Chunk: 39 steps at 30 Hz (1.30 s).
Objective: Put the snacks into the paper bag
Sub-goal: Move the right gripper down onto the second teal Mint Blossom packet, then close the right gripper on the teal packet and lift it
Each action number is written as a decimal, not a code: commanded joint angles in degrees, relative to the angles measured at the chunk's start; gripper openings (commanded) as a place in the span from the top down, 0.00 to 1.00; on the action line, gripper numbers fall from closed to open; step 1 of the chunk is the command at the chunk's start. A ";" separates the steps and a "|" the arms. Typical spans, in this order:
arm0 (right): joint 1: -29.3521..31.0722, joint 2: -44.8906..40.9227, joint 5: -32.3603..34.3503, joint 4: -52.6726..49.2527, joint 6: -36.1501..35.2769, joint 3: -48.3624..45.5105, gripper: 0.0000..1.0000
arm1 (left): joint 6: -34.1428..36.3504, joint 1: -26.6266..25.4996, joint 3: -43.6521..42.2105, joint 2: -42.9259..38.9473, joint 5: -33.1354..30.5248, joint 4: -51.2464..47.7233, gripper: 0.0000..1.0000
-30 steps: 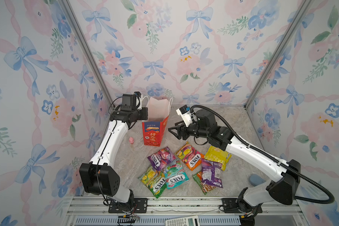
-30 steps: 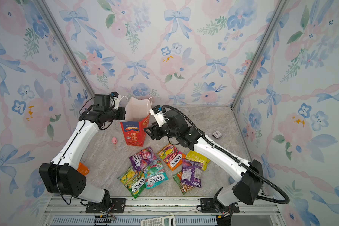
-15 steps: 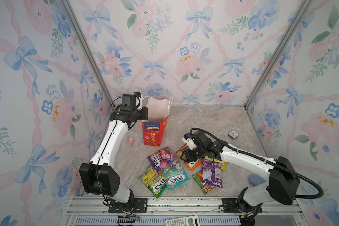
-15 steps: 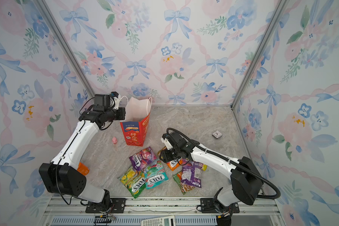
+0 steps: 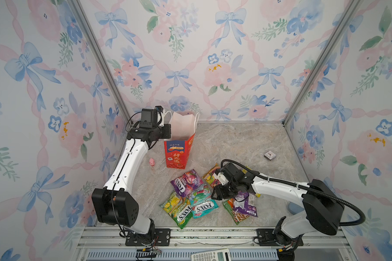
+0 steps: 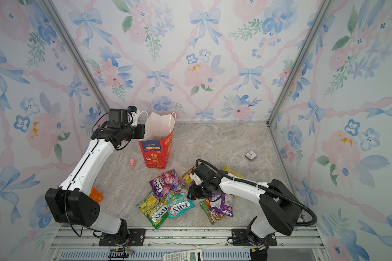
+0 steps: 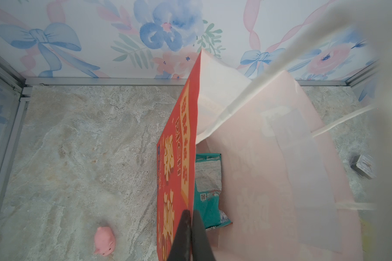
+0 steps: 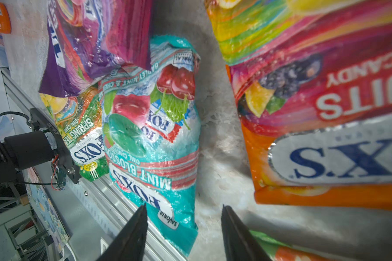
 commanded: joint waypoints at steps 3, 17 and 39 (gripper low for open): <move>0.75 4.16 -2.79 2.43 0.67 -0.02 0.46 | 0.90 0.39 -0.88 0.22 0.34 0.77 1.00; 0.88 12.15 -5.71 1.54 -1.96 5.44 0.61 | 0.97 0.41 -0.92 -0.14 0.63 0.77 1.00; -8.32 -2.02 0.90 -10.19 -5.86 13.94 1.00 | 0.94 0.35 -0.93 0.38 0.70 0.76 1.00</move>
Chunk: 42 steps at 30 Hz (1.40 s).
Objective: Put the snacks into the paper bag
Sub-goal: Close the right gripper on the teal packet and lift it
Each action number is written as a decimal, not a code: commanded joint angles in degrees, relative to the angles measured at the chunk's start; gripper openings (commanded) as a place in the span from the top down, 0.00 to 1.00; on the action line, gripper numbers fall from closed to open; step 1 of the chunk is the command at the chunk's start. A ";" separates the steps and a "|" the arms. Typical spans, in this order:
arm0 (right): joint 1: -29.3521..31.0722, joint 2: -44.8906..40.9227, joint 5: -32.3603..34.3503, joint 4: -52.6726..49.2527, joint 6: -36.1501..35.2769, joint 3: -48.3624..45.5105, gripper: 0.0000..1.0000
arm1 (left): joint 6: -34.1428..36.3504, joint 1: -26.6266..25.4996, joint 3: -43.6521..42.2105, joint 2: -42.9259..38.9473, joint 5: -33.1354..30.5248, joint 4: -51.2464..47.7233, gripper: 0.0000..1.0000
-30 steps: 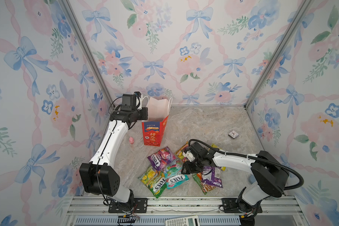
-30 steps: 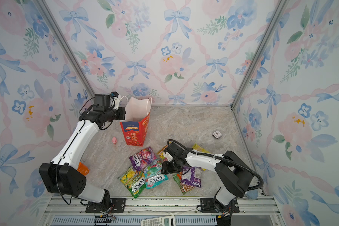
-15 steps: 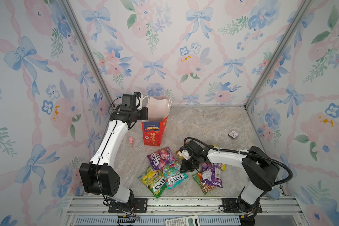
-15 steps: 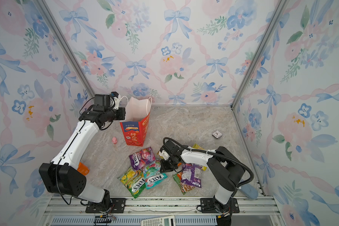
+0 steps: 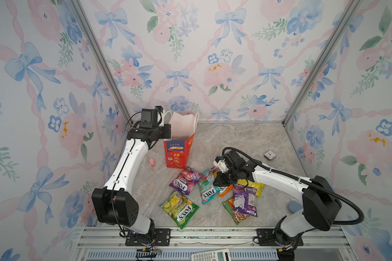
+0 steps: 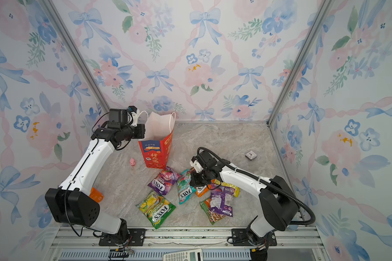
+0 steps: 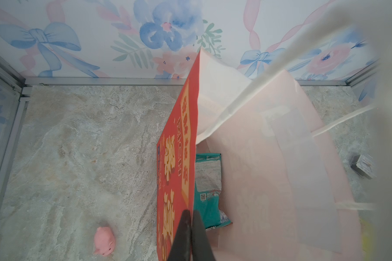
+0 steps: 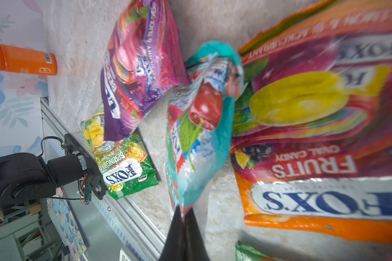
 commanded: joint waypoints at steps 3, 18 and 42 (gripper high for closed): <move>-2.40 -3.97 3.19 -5.75 -1.71 4.35 1.00 | 0.96 0.37 -0.80 0.53 0.78 0.70 1.00; -6.06 -3.99 13.55 -9.65 -5.81 19.50 1.00 | 0.74 0.38 -0.76 0.71 1.64 0.70 1.00; -8.24 15.01 21.35 -8.33 -14.08 65.01 1.00 | 0.57 0.41 -0.76 0.56 3.03 0.70 1.00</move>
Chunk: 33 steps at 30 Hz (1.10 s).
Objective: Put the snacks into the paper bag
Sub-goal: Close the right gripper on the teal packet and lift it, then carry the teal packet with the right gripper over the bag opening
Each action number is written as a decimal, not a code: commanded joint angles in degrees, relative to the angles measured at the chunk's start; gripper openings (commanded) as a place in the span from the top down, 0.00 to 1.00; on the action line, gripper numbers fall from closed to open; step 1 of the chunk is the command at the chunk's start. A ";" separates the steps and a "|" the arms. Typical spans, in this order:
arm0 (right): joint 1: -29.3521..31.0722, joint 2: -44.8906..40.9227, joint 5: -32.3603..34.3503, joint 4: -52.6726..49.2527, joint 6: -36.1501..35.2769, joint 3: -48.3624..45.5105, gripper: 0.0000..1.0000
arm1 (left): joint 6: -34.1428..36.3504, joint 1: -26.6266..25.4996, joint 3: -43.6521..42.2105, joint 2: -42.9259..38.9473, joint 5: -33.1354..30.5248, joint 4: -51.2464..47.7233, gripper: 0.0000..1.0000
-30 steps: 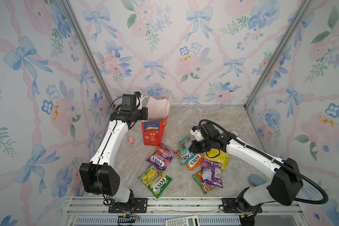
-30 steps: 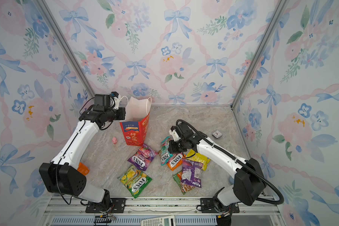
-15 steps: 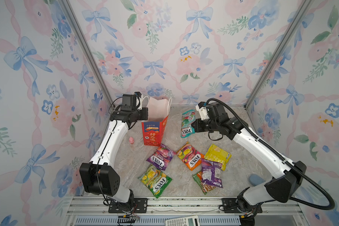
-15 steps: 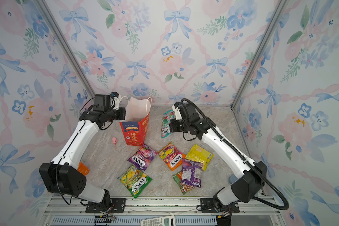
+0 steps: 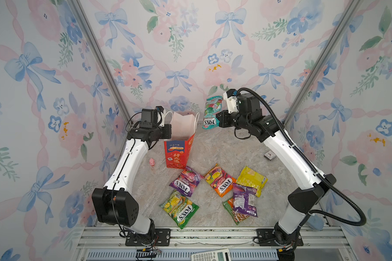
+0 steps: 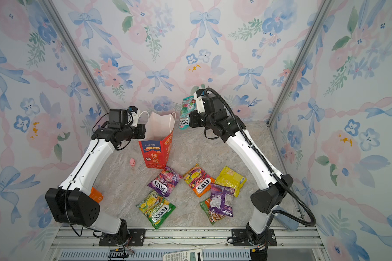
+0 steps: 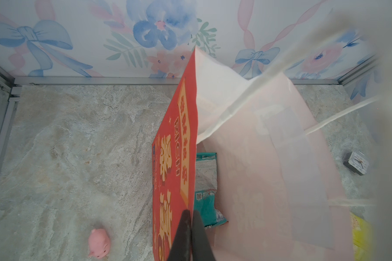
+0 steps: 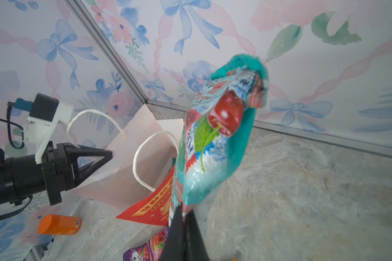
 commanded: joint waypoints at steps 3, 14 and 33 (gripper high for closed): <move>-0.55 3.50 1.82 0.40 -3.09 11.11 1.00 | 0.61 0.42 -0.71 0.28 1.59 0.61 1.00; 2.35 11.38 0.81 -0.26 -3.74 29.41 1.00 | 0.45 0.37 -0.65 0.55 1.99 0.60 1.00; 9.68 13.37 0.94 0.67 -2.79 21.41 1.00 | 0.69 0.45 -0.78 0.27 1.66 0.61 1.00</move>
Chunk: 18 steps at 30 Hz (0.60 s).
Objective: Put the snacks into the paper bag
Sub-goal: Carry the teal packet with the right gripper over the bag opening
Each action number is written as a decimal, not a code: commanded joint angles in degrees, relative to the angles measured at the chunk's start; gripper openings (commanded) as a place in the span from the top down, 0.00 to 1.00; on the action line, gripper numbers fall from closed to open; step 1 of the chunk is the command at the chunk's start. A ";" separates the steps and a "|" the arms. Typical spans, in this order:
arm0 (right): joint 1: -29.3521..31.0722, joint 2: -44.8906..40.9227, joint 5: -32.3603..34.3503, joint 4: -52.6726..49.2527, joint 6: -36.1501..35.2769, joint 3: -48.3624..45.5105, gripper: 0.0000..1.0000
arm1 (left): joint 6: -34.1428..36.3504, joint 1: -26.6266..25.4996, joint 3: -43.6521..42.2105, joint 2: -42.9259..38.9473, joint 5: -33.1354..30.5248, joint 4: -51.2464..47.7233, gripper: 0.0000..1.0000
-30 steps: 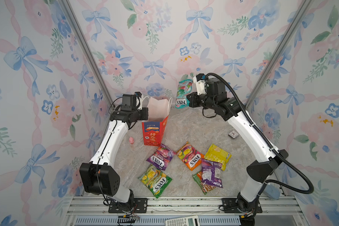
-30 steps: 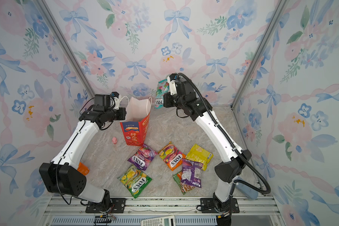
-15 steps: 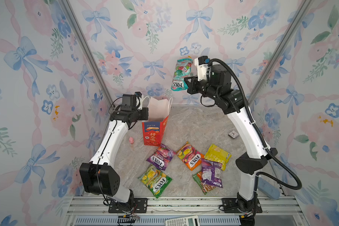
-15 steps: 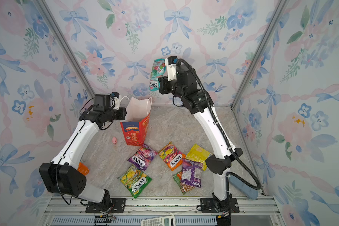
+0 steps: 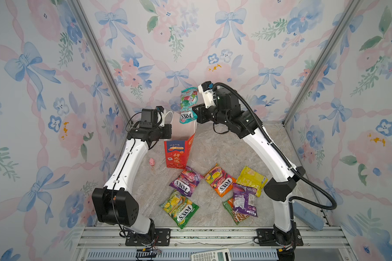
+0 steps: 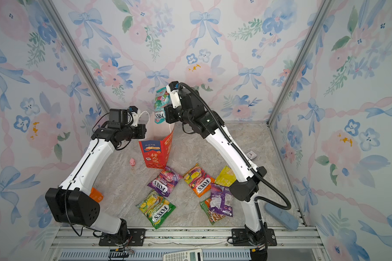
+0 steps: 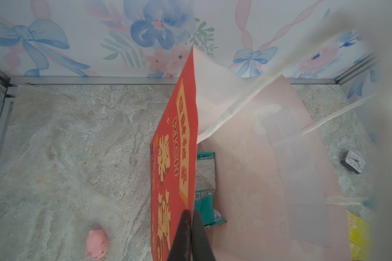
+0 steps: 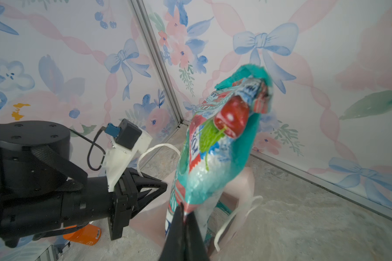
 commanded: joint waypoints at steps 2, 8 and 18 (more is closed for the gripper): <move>-0.01 -4.00 0.24 3.15 0.81 -5.30 1.00 | 0.68 0.49 -0.79 0.22 0.95 0.57 1.00; 0.06 -7.13 0.50 5.52 1.74 -13.65 1.00 | 0.69 0.40 -0.88 0.04 0.85 0.61 1.00; 0.24 -9.02 -0.57 6.74 3.44 -20.56 1.00 | 0.79 0.43 -0.81 -0.12 0.68 0.61 1.00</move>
